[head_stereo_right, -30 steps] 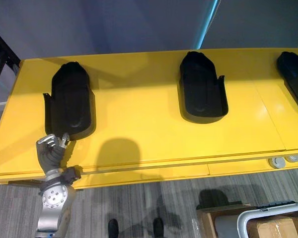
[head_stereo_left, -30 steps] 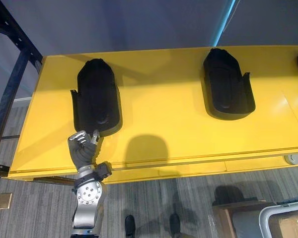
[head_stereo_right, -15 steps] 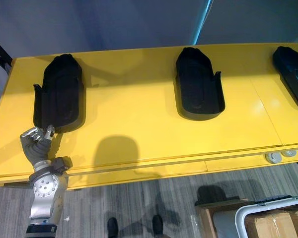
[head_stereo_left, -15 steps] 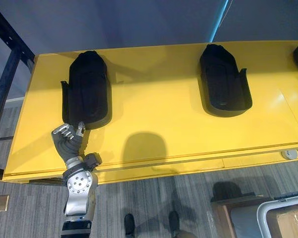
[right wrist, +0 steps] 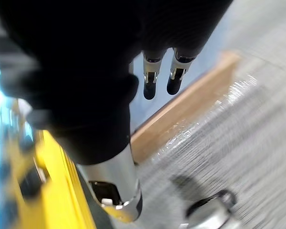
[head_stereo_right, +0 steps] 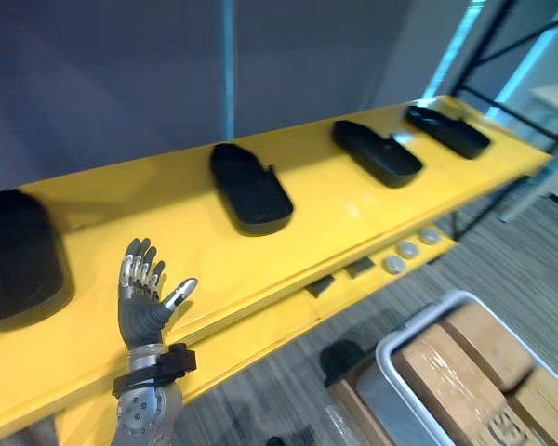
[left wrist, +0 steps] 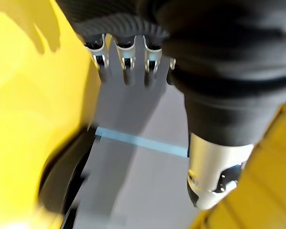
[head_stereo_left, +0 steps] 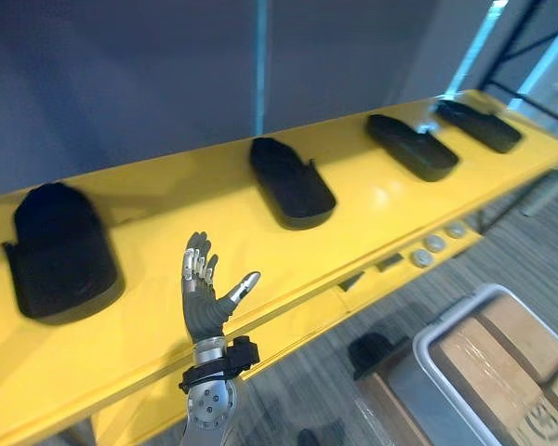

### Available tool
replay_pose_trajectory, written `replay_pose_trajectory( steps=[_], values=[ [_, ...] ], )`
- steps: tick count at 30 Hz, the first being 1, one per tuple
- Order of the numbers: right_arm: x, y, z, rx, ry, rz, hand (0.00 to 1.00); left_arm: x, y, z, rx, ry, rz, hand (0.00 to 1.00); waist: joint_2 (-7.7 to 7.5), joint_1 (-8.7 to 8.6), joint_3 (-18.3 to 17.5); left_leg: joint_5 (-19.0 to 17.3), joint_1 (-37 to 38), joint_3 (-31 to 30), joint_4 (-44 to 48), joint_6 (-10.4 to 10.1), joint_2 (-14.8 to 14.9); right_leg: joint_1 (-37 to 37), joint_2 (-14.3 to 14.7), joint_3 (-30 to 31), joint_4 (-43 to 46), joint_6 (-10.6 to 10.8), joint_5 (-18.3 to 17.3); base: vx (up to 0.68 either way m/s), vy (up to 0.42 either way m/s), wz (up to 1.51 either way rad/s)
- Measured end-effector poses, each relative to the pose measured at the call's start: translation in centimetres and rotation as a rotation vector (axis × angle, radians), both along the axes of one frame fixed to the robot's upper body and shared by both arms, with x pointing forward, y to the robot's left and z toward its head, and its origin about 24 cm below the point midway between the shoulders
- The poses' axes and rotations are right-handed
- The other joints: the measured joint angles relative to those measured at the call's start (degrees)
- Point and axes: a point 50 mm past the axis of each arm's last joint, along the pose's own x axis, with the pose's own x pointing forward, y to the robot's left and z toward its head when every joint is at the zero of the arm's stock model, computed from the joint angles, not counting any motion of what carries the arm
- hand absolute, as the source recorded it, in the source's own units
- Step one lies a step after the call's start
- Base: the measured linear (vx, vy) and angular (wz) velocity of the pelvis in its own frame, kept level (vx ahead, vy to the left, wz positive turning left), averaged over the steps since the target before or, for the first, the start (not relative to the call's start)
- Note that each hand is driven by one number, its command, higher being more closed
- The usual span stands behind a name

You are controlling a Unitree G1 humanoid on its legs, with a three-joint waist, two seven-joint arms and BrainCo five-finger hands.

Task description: Walk over and take plastic housings, then place them on the shelf

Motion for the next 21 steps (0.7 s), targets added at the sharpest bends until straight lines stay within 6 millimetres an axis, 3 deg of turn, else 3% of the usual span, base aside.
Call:
replay_pose_trajectory(
  steps=[2, 3, 4, 7, 9, 10, 12, 13, 15, 17, 18, 20, 21],
  values=[
    [0.0, 0.1, 0.1, 0.016, -0.011, -0.025, 0.0, 0.4, -0.2, -0.9, 0.018, 0.048, -0.018, 0.0, -0.68, 0.41, -0.33, 0.7, 1.65, 8.7, -1.58, 2.82, -1.76, -2.62, -2.6, -10.24, -2.55, -2.69, 6.58, -0.22, 0.241, -2.14],
    [-0.3, 0.1, -0.1, 0.018, 0.002, -0.031, 0.0, 0.6, -0.3, -1.3, 0.025, 0.066, -0.028, 0.0, -0.43, 0.76, -0.63, 2.37, 3.04, 14.22, -4.8, 5.33, -0.85, -0.93, -4.26, -17.63, -8.44, -5.07, 10.87, -0.25, 0.213, -2.52],
    [-0.8, 0.1, -0.3, 0.023, 0.023, -0.043, 0.0, 0.7, -0.1, -1.9, 0.032, 0.093, -0.029, 0.0, -0.53, 1.49, -0.79, 3.85, 5.54, 20.77, -7.32, 6.25, -0.86, -1.23, -5.98, -26.72, -0.01, -6.55, 4.32, -0.24, 0.198, -2.22],
    [-1.5, 0.1, -0.6, 0.028, 0.051, -0.045, 0.0, 0.7, 0.4, -2.5, 0.032, 0.125, -0.009, 0.0, -0.31, 1.58, -2.14, 5.05, 6.8, 27.75, -8.8, 6.5, -0.17, -0.95, -8.69, -32.78, 10.3, -5.84, -3.32, -0.11, 0.074, -1.49],
    [-2.3, 0.2, -1.0, 0.036, 0.088, -0.048, 0.0, 0.9, 0.9, -4.0, 0.02, 0.193, 0.006, 0.0, -0.28, 2.25, -4.34, 6.52, 7.84, 34.81, -10.96, 5.51, 1.21, 1.48, -14.39, -39.27, 16.33, -5.62, -6.47, -0.11, -0.018, -1.68],
    [-2.5, 0.2, -1.1, 0.039, 0.098, -0.049, 0.0, 1.0, 1.1, -4.6, 0.019, 0.222, 0.01, 0.0, -0.27, 2.26, -5.07, 6.79, 7.88, 36.1, -11.38, 5.15, 1.62, 2.52, -15.9, -40.1, 16.76, -5.79, -6.66, -0.05, -0.092, -1.36],
    [-3.5, 0.4, -1.6, 0.04, 0.151, -0.039, 0.0, 1.0, 1.7, -7.7, 0.027, 0.367, 0.026, 0.0, -0.82, 2.06, -8.09, 8.69, 8.0, 40.24, -13.62, 3.05, 2.4, 6.91, -20.18, -40.76, 11.88, -4.49, -7.81, 0.01, -0.169, -1.12],
    [-3.8, 0.5, -1.8, 0.045, 0.169, -0.039, 0.0, 1.1, 2.1, -8.7, 0.037, 0.414, 0.031, 0.0, -1.38, 1.75, -8.86, 9.57, 7.76, 40.27, -14.27, 2.7, 2.18, 7.77, -19.66, -40.3, 8.39, -3.58, -8.39, 0.04, -0.258, -0.9],
    [-3.4, 0.3, -2.3, 0.052, 0.196, -0.033, 0.0, 0.5, 3.4, -13.3, 0.058, 0.639, 0.054, 0.0, -0.93, 1.24, -10.53, 12.9, 7.03, 40.09, -18.77, 2.67, 1.11, 10.6, -16.77, -39.26, -5.25, -4.31, -8.19, 0.05, -0.296, -0.93],
    [-3.2, -0.4, -2.6, 0.044, 0.223, -0.023, 0.0, -0.4, 3.8, -16.4, 0.054, 0.796, 0.07, 0.0, 0.57, 0.65, -10.75, 13.73, 6.48, 39.76, -19.31, 3.16, 2.49, 12.35, -14.14, -38.08, -11.42, -6.3, -4.68, 0.01, -0.245, -0.63],
    [-3.1, -0.6, -2.7, 0.045, 0.235, -0.022, 0.0, -1.2, 4.3, -18.2, 0.045, 0.882, 0.072, 0.0, 0.42, 0.91, -10.85, 14.05, 6.55, 37.46, -20.43, 3.5, 2.32, 13.7, -13.32, -37.49, -14.6, -6.77, -2.92, -0.02, -0.189, -0.36],
    [-2.9, -1.0, -2.8, 0.04, 0.246, -0.021, 0.0, -2.9, 5.3, -21.0, 0.009, 1.022, 0.091, 0.0, 1.03, 1.11, -11.07, 15.2, 6.64, 34.59, -22.86, 2.6, 1.99, 14.18, -12.03, -36.68, -16.46, -7.23, -1.71, -0.03, -0.072, -0.29],
    [-2.6, -1.2, -2.8, 0.042, 0.244, -0.019, 0.0, -3.9, 6.0, -22.5, 0.004, 1.109, 0.096, 0.0, 0.98, 1.0, -11.26, 16.15, 6.74, 33.95, -23.37, 1.15, 2.13, 14.28, -11.71, -36.38, -17.25, -7.34, -1.01, -0.03, -0.019, -0.21]
  ],
)
